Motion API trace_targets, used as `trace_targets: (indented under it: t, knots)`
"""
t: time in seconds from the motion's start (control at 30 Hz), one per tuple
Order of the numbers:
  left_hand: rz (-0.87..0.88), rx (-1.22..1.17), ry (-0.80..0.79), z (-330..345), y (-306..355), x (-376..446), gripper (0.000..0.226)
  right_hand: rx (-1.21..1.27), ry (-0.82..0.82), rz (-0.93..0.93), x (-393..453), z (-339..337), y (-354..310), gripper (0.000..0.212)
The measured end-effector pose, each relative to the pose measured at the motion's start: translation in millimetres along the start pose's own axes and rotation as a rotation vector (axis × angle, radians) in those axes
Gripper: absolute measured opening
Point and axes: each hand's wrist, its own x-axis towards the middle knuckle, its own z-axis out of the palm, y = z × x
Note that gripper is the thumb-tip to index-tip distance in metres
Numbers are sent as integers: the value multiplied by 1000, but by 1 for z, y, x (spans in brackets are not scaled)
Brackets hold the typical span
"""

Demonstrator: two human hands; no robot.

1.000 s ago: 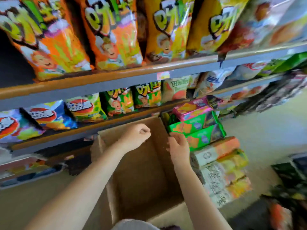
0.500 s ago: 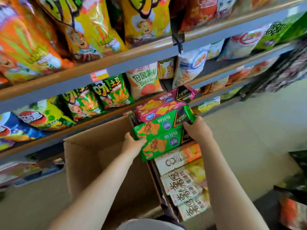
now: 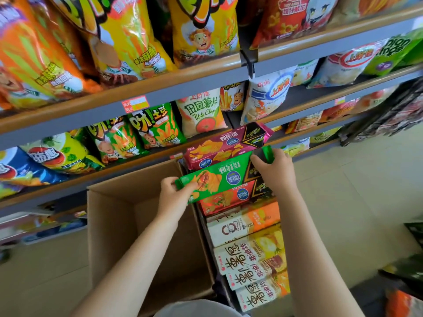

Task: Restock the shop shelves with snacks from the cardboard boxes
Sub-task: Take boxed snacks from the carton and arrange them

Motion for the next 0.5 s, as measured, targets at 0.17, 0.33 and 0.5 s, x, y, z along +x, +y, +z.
trace_targets:
  t: [0.17,0.33,0.5]
  knots:
    - [-240,-3,-150,-4,-8,30,58,76,-211,129,16,12,8,56]
    - [-239,-130,-183,-11,-13,32,55,254,-240,174,11,7,8,47]
    - [-284,-172,-410,-34,-16,12,81,619,-208,153,-16,-12,1,31]
